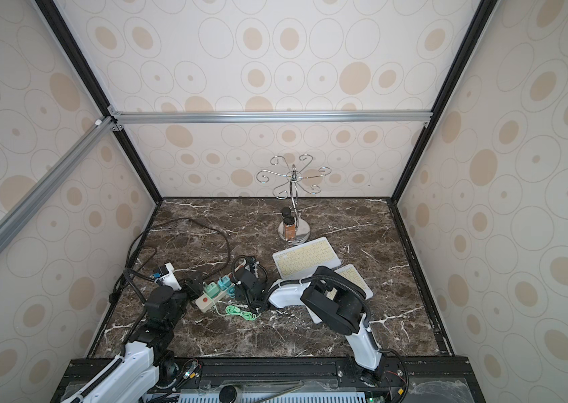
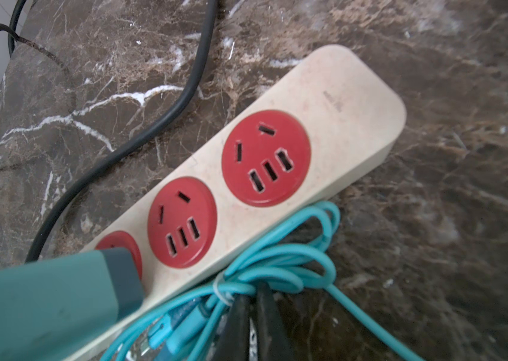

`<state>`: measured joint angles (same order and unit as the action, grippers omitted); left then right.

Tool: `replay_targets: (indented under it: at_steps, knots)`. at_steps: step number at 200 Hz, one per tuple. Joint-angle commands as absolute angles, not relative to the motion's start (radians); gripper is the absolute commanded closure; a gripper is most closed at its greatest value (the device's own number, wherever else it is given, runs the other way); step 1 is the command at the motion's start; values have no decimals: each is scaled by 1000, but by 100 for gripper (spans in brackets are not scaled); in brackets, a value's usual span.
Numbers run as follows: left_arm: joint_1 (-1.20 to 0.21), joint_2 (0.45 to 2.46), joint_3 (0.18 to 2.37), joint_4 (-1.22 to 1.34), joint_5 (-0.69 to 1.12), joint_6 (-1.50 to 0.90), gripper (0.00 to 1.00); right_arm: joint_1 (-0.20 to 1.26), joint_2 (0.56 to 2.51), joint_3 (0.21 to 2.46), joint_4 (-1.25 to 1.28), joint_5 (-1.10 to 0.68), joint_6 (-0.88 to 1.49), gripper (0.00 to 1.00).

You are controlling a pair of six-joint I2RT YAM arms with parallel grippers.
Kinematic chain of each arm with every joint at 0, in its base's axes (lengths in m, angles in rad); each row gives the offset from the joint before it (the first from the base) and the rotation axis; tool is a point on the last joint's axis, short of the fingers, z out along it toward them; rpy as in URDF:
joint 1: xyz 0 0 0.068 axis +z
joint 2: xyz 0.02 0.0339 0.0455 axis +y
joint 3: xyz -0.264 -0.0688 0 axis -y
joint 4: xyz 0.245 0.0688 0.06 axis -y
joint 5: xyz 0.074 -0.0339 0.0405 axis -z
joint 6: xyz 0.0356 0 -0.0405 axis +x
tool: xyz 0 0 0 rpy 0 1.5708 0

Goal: Unplug the wireless keyboard
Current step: Adjust the socket at the center of the board.

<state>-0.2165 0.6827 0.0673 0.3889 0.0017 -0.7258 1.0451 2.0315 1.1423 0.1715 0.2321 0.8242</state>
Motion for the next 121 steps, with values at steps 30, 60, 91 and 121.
replay_targets:
  at_steps: [30,60,91,121]
  knots:
    - [-217,579,34,394,270,-777,47,1023,1947,1046,127,260,792,88]
    - [-255,510,0,422,322,-821,48,1023,1900,1037,123,258,772,86]
    - [-287,463,6,357,277,-800,46,1024,1869,1038,108,247,763,85]
    - [-287,452,38,287,145,-766,36,1034,1792,992,120,231,770,81]
